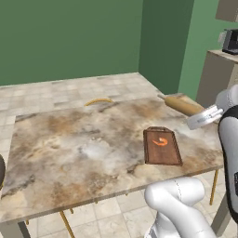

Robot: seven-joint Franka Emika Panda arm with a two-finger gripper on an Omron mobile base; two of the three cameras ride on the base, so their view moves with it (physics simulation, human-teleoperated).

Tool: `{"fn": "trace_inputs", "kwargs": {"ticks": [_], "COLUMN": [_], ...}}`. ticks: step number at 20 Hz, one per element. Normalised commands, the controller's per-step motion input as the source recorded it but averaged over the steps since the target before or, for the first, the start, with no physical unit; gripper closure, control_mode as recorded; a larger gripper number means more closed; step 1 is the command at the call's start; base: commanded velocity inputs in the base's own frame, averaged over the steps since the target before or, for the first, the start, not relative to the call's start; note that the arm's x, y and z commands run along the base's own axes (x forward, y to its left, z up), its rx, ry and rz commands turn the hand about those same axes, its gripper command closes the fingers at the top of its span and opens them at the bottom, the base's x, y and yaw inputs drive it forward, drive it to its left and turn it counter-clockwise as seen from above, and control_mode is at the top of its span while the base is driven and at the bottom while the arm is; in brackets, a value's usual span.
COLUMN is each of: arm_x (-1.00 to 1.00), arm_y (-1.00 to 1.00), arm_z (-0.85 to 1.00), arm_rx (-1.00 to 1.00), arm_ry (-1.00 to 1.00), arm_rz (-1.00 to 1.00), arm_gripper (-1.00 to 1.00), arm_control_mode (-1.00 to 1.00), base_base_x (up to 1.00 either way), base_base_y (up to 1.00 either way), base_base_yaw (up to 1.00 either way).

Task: Open the cabinet, retrieve the rolling pin, and place it next to the meat on the cutting board to prepare for tenderizing.

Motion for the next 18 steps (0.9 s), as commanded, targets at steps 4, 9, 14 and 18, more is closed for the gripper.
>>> {"fn": "trace_inputs", "kwargs": {"ticks": [4,9,14,18], "arm_x": [-0.09,0.01,0.04,0.12], "arm_y": [-0.19,-0.25,-0.22,-0.18], "arm_z": [-0.53,-0.57,-0.6,-0.58], "arm_rx": [0.0,0.0,0.0,0.0], "arm_ry": [0.13,0.12,0.13,0.12], "arm_rz": [0.28,0.28,0.26,0.2], "arm_gripper": [1.0,1.0,1.0,1.0], "arm_control_mode": [-1.0,-1.0,-1.0,-1.0], "base_base_x": [0.0,0.0,0.0,0.0], "base_base_y": [0.0,0.0,0.0,0.0], "base_base_yaw": [0.0,0.0,0.0,0.0]}}
